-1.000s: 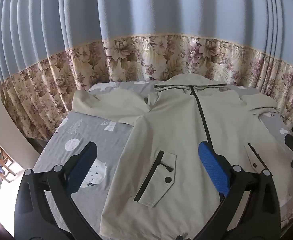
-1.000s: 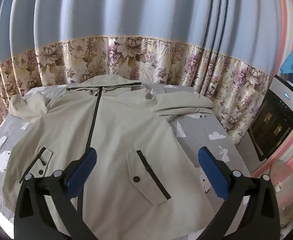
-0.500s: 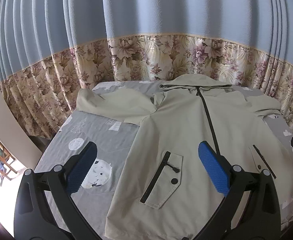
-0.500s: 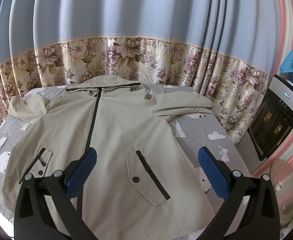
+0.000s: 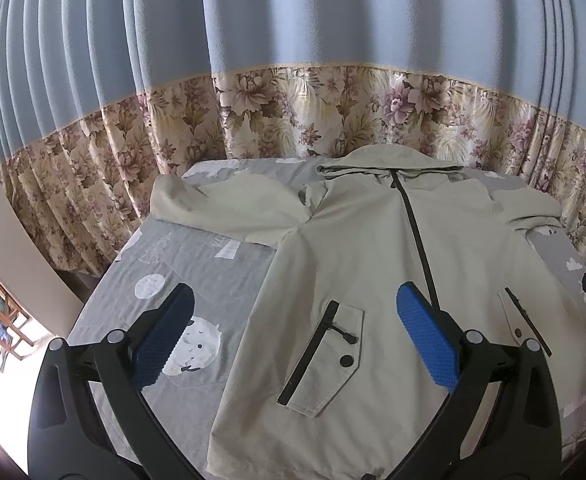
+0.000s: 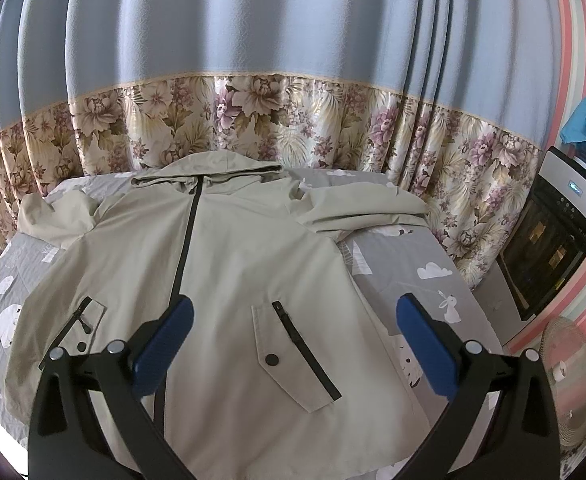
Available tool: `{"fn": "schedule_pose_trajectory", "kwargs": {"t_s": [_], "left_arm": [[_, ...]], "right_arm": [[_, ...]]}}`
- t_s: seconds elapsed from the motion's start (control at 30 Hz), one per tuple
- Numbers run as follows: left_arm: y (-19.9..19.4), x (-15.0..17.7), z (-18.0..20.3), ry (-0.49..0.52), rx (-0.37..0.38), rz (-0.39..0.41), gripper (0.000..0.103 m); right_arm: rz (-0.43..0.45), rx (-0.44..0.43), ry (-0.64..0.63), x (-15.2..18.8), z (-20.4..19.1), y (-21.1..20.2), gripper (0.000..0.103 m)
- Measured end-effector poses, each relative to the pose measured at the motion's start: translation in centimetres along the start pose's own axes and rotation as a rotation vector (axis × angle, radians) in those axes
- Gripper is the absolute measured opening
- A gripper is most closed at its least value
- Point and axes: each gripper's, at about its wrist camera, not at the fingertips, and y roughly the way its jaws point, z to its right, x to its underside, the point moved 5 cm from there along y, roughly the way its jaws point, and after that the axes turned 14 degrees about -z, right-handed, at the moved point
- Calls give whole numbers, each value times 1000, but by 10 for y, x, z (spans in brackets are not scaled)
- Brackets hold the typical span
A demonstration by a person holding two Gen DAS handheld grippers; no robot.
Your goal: Fold large clothes
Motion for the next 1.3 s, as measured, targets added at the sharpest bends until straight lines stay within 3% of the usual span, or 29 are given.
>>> {"fn": "schedule_pose_trajectory", "kwargs": {"t_s": [1.3], "left_arm": [[4, -2, 2, 7, -7, -11, 100]], "right_arm": [[-1, -11, 21, -4, 3, 4, 101]]}}
